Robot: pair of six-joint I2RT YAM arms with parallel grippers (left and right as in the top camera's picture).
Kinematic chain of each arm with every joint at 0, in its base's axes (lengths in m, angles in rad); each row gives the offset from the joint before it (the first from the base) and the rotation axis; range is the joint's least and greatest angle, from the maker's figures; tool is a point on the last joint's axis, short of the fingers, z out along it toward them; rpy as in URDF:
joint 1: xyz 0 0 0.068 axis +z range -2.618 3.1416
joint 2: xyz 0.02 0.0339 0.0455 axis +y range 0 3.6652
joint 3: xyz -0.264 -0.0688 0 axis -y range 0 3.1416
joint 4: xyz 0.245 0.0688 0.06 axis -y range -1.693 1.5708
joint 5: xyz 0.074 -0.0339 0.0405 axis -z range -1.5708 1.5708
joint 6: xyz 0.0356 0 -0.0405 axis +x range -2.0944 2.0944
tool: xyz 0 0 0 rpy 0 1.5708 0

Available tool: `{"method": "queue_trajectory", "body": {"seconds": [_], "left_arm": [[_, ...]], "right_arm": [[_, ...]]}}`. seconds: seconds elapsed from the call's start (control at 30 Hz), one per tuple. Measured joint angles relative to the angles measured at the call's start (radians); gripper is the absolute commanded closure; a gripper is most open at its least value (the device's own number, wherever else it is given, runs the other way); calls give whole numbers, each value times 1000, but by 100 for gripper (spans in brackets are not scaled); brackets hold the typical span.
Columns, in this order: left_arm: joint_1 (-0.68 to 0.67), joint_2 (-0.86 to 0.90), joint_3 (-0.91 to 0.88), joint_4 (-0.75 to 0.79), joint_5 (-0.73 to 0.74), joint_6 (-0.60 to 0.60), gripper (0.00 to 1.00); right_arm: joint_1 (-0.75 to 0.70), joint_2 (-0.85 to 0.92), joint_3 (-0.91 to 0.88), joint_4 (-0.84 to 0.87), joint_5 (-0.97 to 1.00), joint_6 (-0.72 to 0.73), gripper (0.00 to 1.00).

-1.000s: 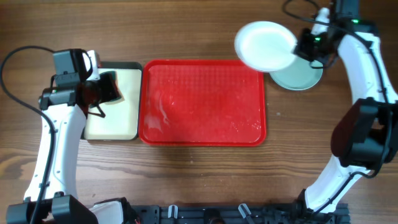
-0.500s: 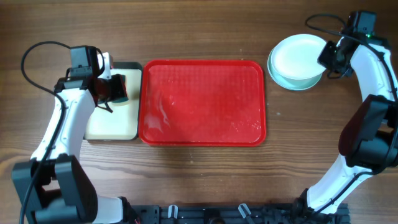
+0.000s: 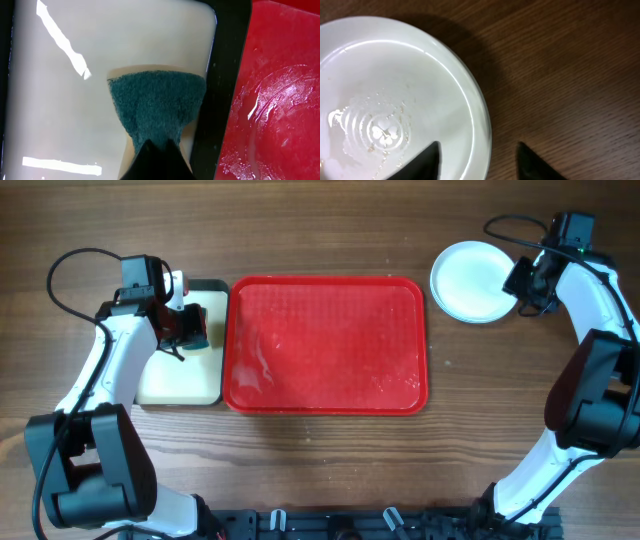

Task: Clean dirty plates on tray and stack at the side
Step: 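Open the right gripper on the stacked plates and lift it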

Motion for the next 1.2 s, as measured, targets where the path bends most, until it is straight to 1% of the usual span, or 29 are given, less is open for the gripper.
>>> {"method": "queue_trajectory", "body": {"seconds": [0.07,0.23,0.27,0.3,0.37,0.4,0.43,0.53,0.57,0.6,0.63,0.7,0.87,1.2], "left_arm": [[0,0,0,0,0,1,89],[0,0,0,0,0,3,87],[0,0,0,0,0,3,81],[0,0,0,0,0,3,71],[0,0,0,1,-1,4,66],[0,0,0,2,-2,6,61],[0,0,0,8,-2,6,51],[0,0,0,51,1,-11,27],[0,0,0,70,1,-24,20],[0,0,0,99,1,-41,0],[0,0,0,126,1,-63,0],[0,0,0,160,1,-90,0],[0,0,0,164,1,-129,0],[0,0,0,163,1,-140,0]], "right_arm": [[0,0,0,-1,-10,-2,30],[0,-6,19,-25,-139,-9,28],[0,-15,22,-25,-182,-11,28],[0,-30,24,-26,-224,-14,28],[0,-49,29,-35,-301,-14,26],[0,-56,32,-43,-337,-15,25],[1,-59,33,-52,-364,-15,24],[13,-60,34,-77,-410,-18,23],[21,-60,34,-77,-415,-25,21],[32,-60,34,-77,-420,-33,12],[55,-60,34,-77,-424,-44,0],[86,-60,34,-80,-423,-50,0],[168,-60,34,-84,-408,-59,0],[167,-60,34,-74,-396,-59,0]]}}
